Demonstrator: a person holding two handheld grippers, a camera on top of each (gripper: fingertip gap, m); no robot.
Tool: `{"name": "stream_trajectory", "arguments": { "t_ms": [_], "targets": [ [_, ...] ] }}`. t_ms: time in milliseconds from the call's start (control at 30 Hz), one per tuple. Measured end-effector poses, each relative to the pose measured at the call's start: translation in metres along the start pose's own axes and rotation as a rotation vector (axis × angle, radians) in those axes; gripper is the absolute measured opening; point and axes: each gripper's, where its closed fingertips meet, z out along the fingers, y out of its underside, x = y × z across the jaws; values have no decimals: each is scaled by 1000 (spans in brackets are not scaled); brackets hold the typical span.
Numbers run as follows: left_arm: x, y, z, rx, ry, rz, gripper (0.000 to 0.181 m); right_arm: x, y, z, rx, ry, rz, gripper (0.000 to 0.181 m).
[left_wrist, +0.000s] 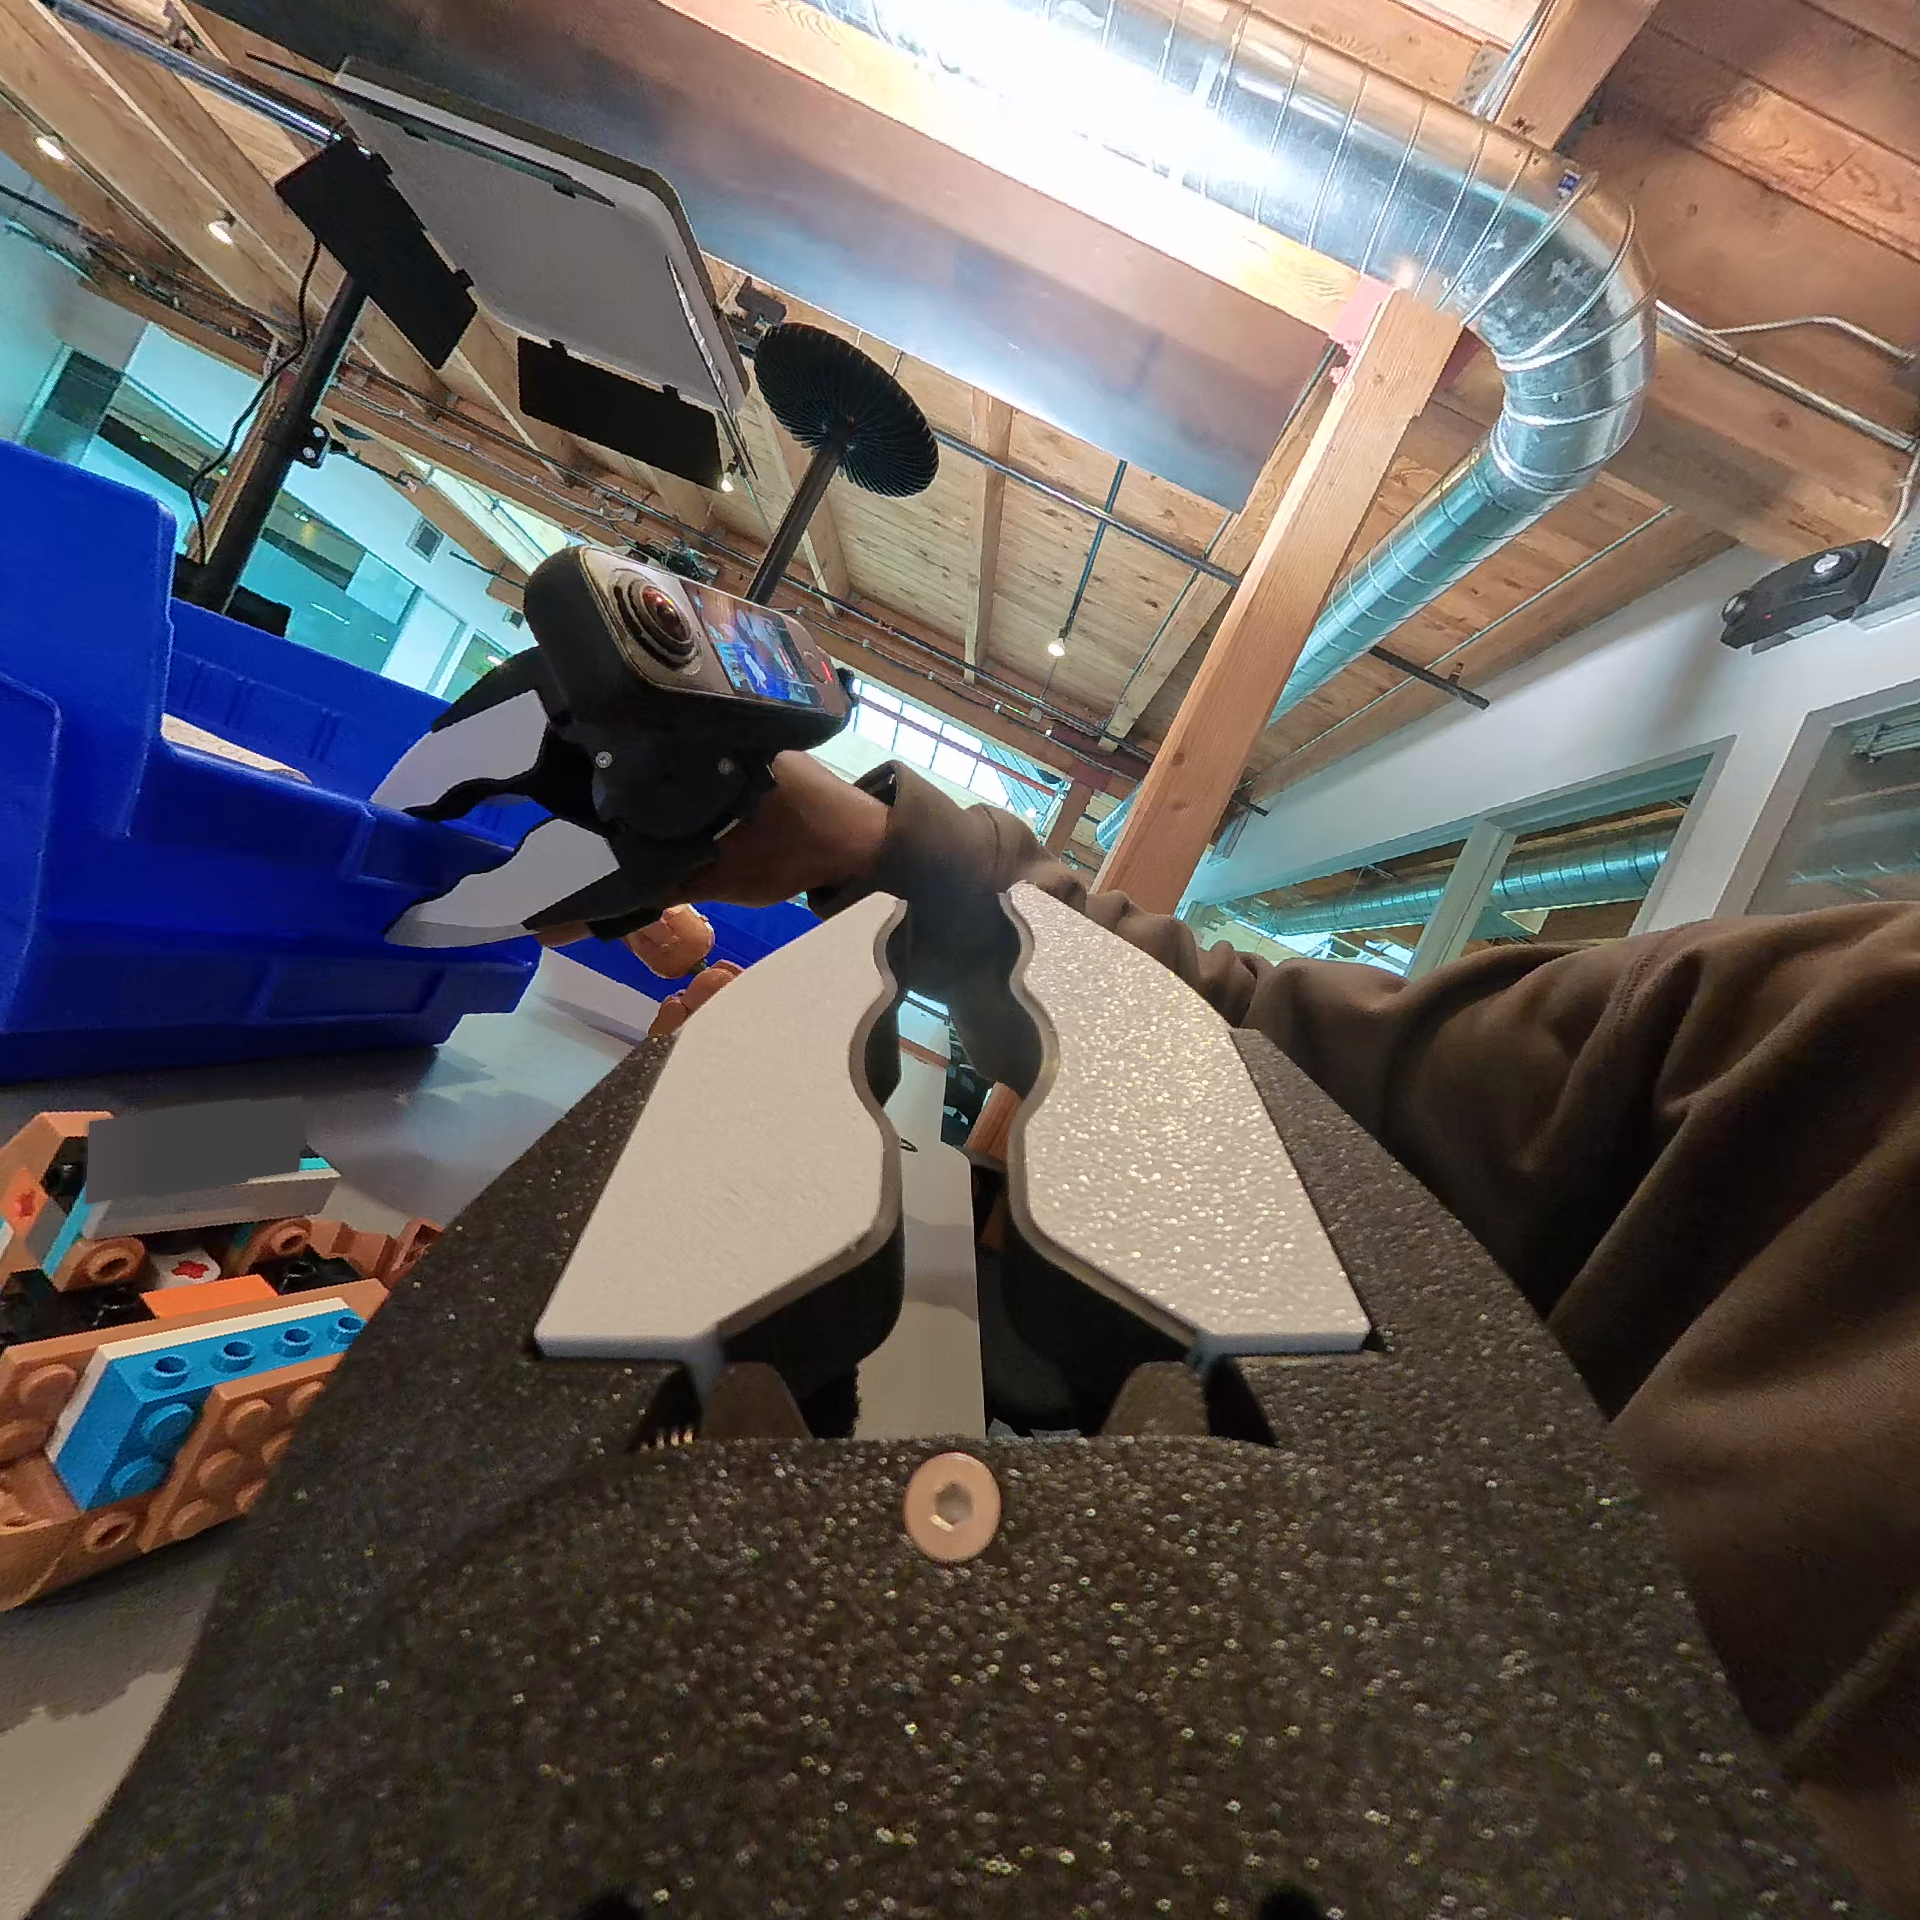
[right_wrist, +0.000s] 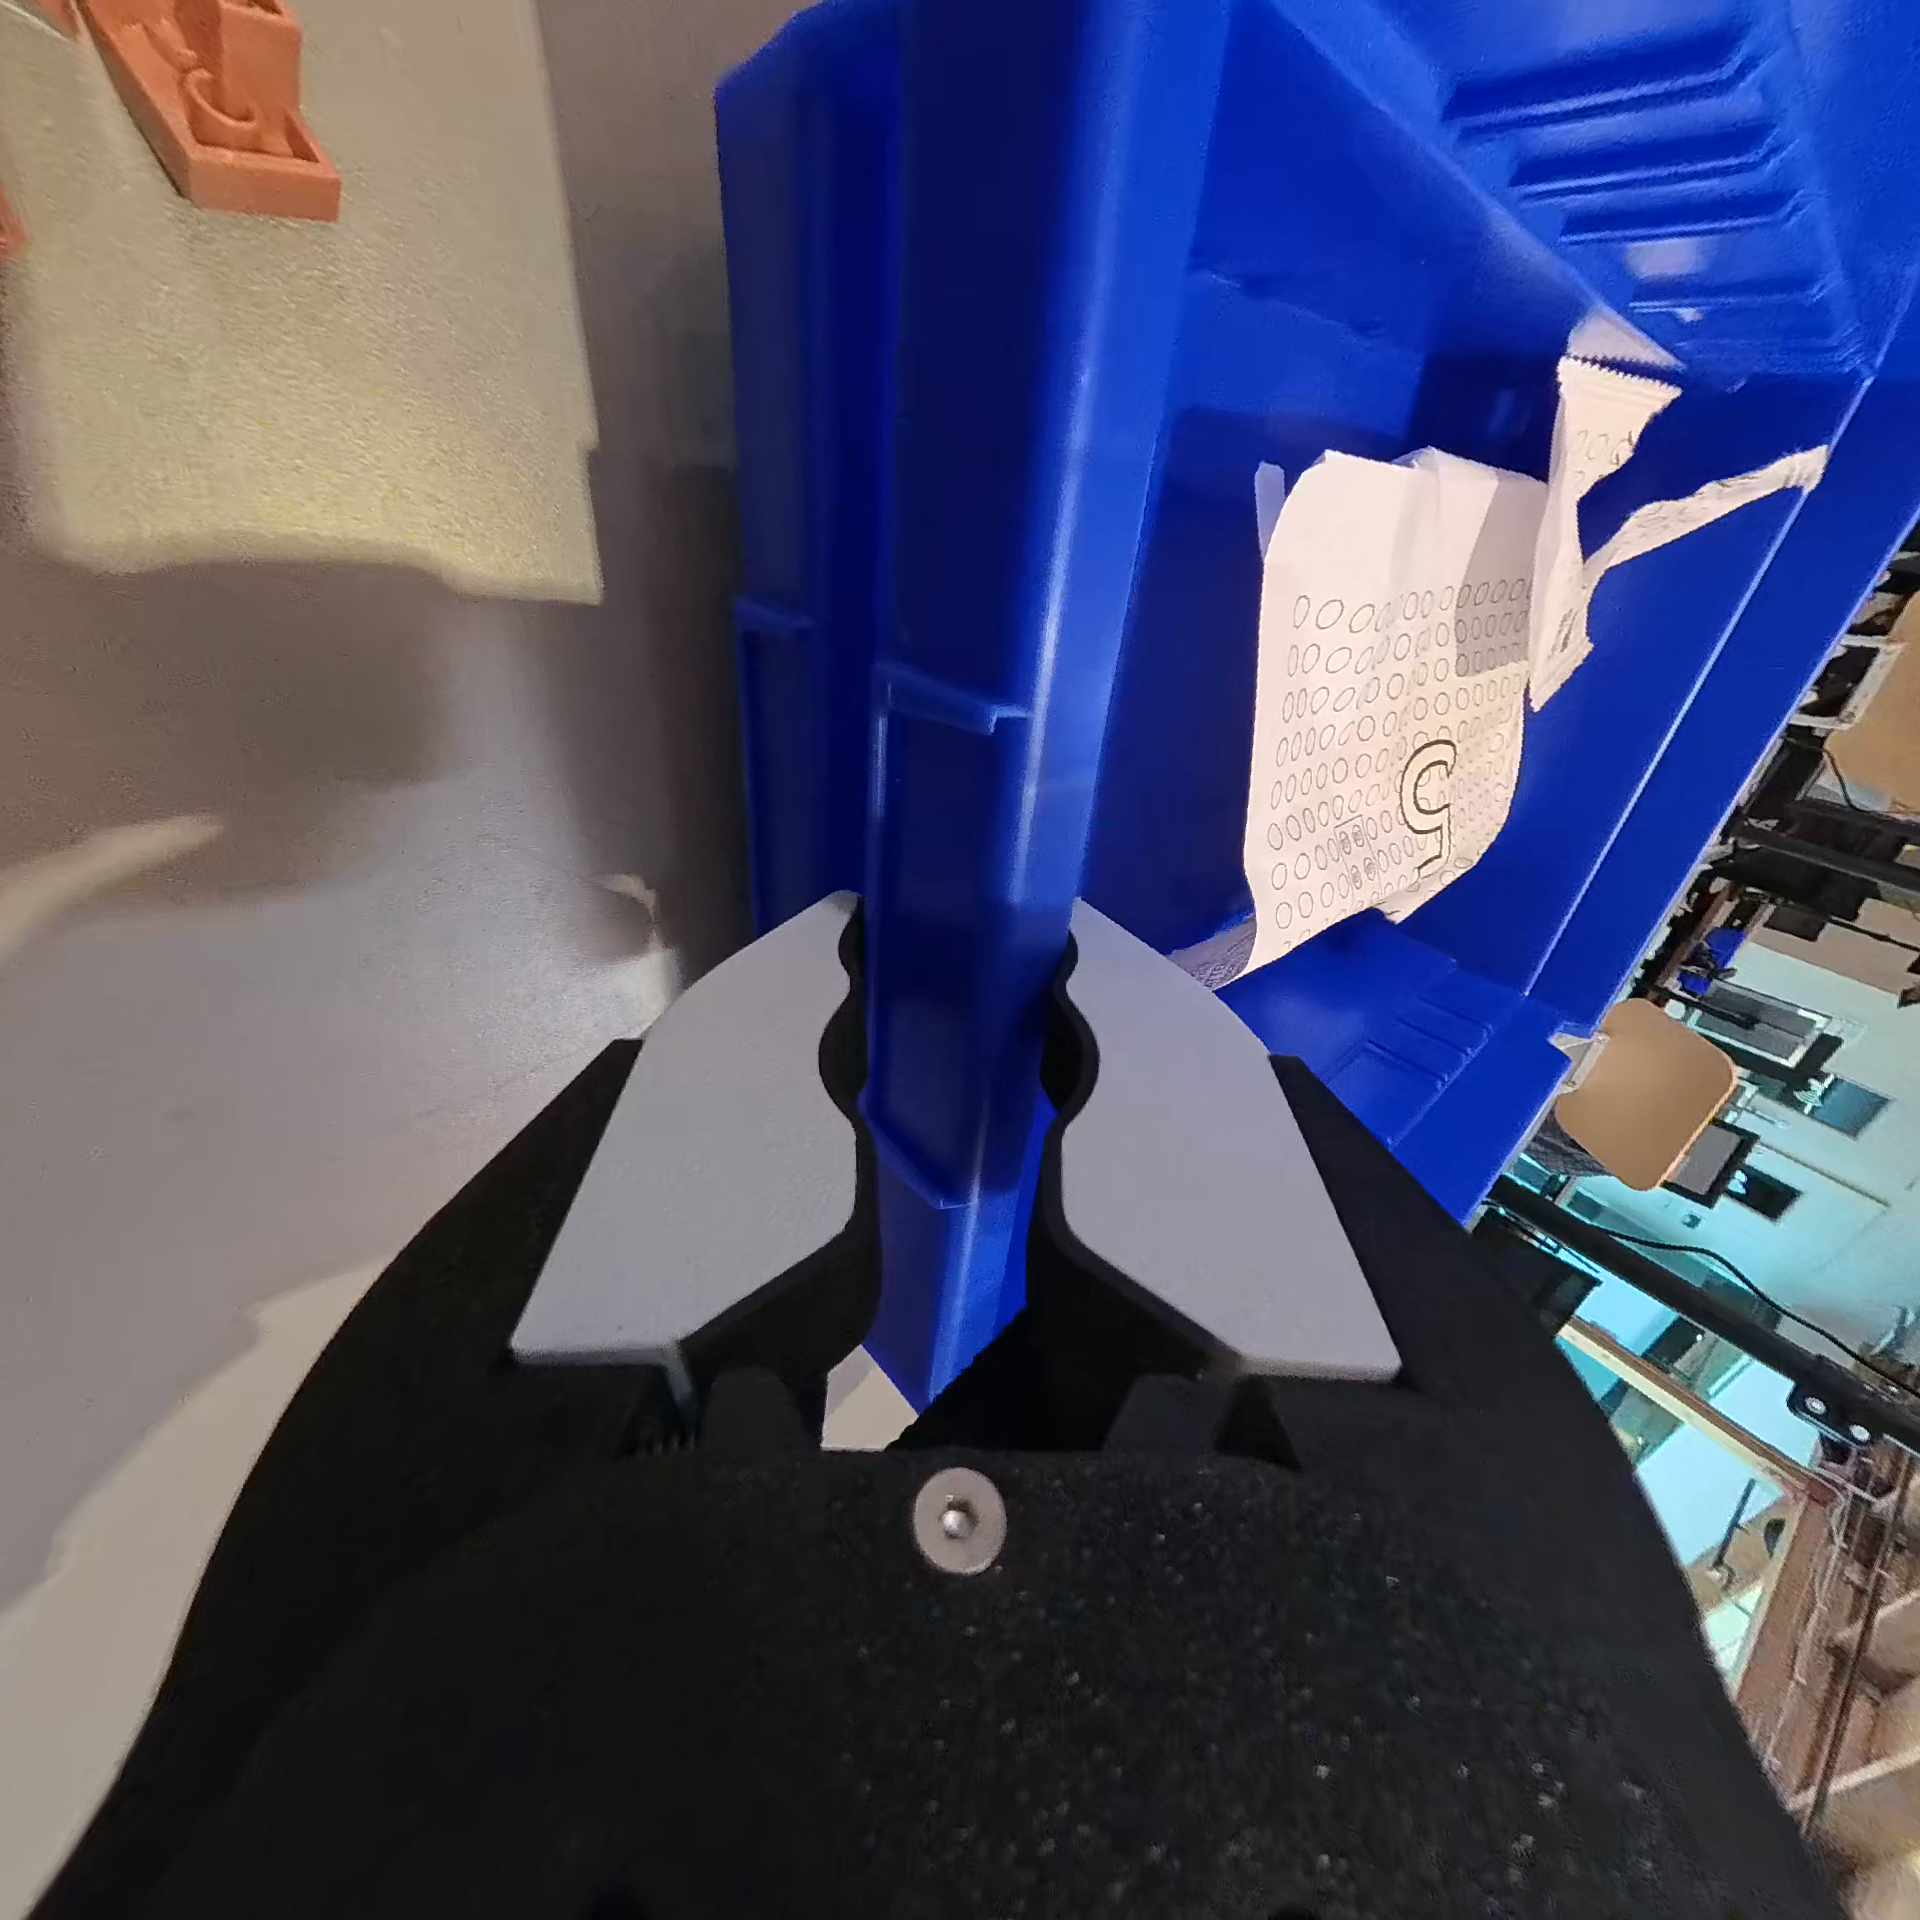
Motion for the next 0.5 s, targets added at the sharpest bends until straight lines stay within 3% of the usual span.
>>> {"name": "stream_trajectory", "arguments": {
  "t_ms": [233, 267, 333, 433, 500],
  "targets": [
    [0, 0, 0, 1, 0, 2, 16, -1, 1, -2, -1, -50, -20, 32],
    [1, -1, 0, 3, 1, 1, 16, 2, 1, -6, 2, -40, -25, 40],
    [1, -1, -1, 6, 4, -2, 16, 10, -7, -21, 63, -34, -3, 49],
    [1, -1, -1, 7, 9, -9, 16, 35, -26, -49, 223, -5, 66, 44],
    [0, -1, 0, 4, 11, -13, 16, 60, -28, -51, 238, 59, 71, 49]
  ]
}}
